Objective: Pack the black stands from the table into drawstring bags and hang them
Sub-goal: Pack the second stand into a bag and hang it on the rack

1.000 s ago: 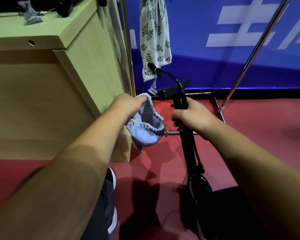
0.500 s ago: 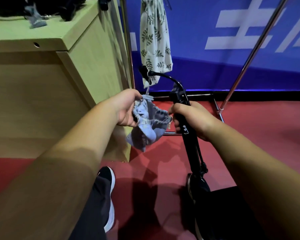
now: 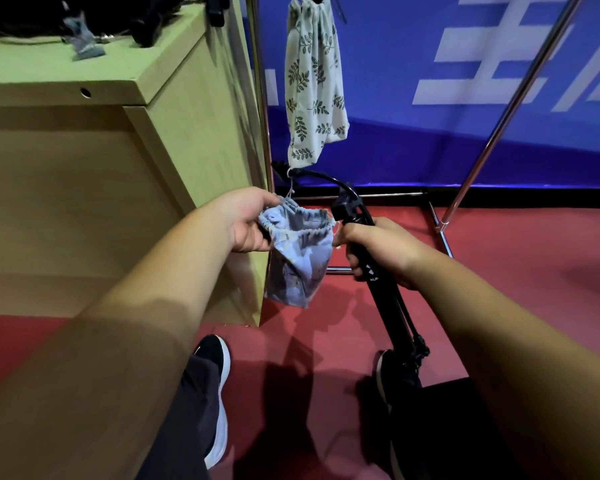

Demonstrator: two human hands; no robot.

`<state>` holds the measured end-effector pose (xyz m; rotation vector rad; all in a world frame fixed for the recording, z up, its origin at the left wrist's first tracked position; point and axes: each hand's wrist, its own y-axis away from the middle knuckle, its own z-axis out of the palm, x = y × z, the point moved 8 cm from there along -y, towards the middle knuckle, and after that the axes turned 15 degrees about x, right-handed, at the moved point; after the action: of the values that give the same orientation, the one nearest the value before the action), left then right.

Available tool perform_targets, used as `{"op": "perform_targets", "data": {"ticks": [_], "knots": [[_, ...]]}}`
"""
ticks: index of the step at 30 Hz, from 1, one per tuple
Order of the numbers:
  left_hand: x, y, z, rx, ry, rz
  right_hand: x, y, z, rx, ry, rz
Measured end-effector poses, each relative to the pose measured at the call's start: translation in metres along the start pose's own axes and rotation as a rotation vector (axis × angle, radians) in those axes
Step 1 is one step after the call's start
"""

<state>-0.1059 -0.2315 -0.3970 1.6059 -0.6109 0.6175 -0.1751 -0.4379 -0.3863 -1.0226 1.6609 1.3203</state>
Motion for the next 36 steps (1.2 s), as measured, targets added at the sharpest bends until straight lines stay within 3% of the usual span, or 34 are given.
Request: {"op": "perform_targets", "data": {"ticks": [8, 17, 23, 29, 36], "knots": [[0.003, 0.003, -0.009, 0.06, 0.04, 0.015, 0.003, 0.001, 0.004, -0.008, 0.013, 0.012], [0.011, 0.013, -0.01, 0.018, 0.098, 0.041, 0.013, -0.001, 0.006, 0.009, 0.114, 0.061], [0.017, 0.006, -0.013, 0.069, 0.085, 0.172, 0.02, -0.004, 0.008, 0.002, 0.245, 0.06], [0.037, 0.007, -0.033, 0.367, -0.233, 0.53, 0.023, -0.004, 0.011, -0.047, 0.428, 0.005], [0.04, 0.025, -0.013, 0.35, -0.628, 0.765, 0.017, -0.004, 0.018, -0.059, 0.715, -0.202]]}}
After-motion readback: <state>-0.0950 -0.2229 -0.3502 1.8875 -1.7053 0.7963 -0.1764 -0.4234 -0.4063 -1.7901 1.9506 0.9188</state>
